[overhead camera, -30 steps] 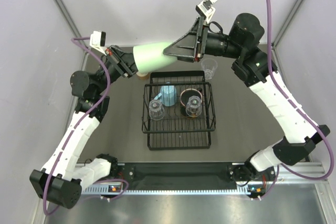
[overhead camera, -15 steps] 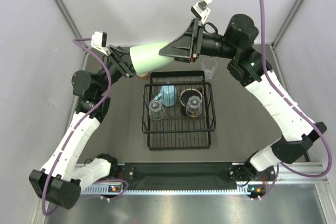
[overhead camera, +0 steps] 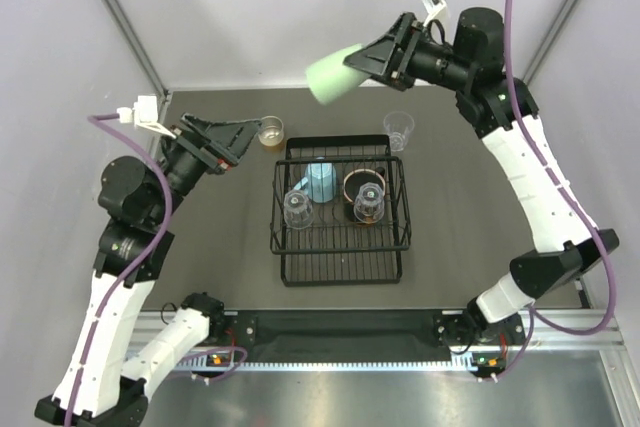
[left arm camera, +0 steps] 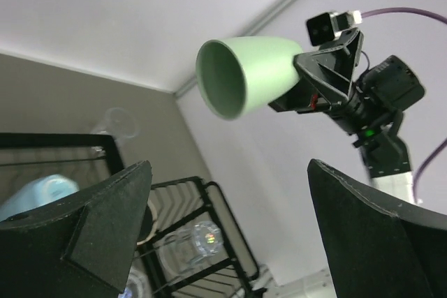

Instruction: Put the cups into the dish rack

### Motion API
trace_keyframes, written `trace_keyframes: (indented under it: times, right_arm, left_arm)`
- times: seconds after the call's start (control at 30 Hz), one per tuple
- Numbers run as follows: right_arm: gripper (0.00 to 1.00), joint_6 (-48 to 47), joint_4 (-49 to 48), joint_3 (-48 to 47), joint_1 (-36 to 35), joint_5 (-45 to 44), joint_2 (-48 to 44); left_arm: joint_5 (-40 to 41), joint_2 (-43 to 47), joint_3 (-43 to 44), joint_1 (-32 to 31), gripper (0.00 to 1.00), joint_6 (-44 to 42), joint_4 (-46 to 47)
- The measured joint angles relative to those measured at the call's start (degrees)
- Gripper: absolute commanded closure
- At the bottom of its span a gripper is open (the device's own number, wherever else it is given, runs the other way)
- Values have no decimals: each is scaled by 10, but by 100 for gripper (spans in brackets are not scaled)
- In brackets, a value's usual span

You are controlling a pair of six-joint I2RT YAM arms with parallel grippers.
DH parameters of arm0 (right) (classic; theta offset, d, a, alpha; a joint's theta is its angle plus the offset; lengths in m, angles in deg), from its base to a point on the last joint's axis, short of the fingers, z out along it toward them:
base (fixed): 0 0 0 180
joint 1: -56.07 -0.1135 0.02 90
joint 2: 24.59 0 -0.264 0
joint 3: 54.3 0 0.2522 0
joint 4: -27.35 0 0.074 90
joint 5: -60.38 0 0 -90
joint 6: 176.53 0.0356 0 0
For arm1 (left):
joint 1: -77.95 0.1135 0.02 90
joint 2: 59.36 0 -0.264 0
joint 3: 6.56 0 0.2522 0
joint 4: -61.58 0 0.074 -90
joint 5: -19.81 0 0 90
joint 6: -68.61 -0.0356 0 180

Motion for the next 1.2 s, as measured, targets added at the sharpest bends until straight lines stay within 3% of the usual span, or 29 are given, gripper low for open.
trace_keyframes:
  times: [0.23,0.6,1.2]
  right_arm:
    - [100,-136,122,-54,28,-128,65]
    - [100,-293,245,-68,10,-312,181]
    - [100,-363,314,-18,-15,-332,202]
  left_arm:
    - [61,8,55,0,2,-76,-143]
    - [74,10,55,0,2,-107,-223]
    - [77,-13,50,0,3,-115,-223]
